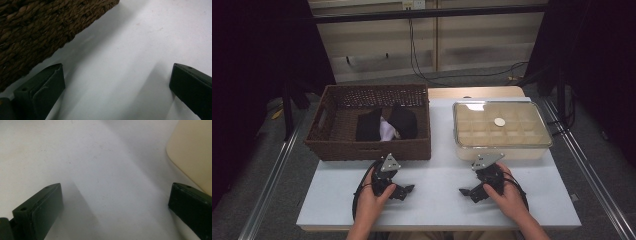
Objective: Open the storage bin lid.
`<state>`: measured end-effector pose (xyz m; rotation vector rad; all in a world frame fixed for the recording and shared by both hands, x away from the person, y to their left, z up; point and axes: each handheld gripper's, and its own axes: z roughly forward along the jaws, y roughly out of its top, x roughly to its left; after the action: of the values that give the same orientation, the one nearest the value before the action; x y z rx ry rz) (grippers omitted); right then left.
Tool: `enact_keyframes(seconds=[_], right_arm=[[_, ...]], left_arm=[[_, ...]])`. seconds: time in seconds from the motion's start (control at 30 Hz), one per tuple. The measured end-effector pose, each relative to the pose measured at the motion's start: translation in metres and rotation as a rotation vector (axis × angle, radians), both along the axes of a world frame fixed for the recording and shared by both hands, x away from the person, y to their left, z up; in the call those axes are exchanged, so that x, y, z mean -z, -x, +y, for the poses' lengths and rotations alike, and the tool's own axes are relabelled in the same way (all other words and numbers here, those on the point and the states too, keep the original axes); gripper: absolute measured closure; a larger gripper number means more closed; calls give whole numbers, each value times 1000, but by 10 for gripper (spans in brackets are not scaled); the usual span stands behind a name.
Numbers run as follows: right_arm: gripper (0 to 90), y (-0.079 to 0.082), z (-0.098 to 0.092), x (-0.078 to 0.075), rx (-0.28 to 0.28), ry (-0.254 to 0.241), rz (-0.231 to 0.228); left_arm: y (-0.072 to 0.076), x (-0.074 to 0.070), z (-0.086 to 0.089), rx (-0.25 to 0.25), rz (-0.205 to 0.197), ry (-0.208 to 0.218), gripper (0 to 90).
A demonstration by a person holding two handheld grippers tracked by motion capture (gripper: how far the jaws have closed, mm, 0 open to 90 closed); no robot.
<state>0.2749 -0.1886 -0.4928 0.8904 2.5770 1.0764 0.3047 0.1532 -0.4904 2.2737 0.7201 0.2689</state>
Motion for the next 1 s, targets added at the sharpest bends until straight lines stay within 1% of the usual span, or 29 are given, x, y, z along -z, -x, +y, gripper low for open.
enact_keyframes(seconds=[0.4, 0.6, 0.67, 0.7, 0.73, 0.77, 0.8, 0.83, 0.87, 0.9, 0.93, 0.97, 1.0], right_arm=[[0, 0, 0, 0, -1, 5, -5], [0, 0, 0, 0, -2, 2, -5], [0, 0, 0, 0, -4, 4, -8], [0, 1, 0, -1, -2, 9, -12], [0, 2, 1, -1, -3, 12, -21], [0, 2, 1, -1, -3, 12, -21], [0, 2, 1, -1, -2, 8, -19], [11, 3, 0, -2, 0, 7, -28], [18, 5, 0, -2, 6, 10, -41], [18, 5, 0, -2, 6, 10, -41], [18, 7, 0, -3, 21, 14, -39], [18, 7, 0, -3, 21, 14, -39], [26, 10, -2, -3, 40, 10, -28]], left_arm=[[-1, 0, 0, 2, 2, 0, 0], [-1, 0, 0, 1, 14, 11, 0], [0, -1, 0, 1, 8, 7, 1], [1, -1, 0, -3, 4, 8, 6], [2, -2, 0, -25, 4, 11, 23], [2, -2, 0, -25, 4, 11, 28], [2, -2, 0, -27, 9, 18, 28], [3, -2, 0, -31, 12, 21, 29], [5, -4, 0, -33, 21, 27, 51], [5, -4, 0, -33, 21, 27, 57], [6, -5, 0, -33, 41, 45, 57], [7, -6, 0, -32, 45, 44, 57], [8, -6, 0, -30, 44, 46, 55]])
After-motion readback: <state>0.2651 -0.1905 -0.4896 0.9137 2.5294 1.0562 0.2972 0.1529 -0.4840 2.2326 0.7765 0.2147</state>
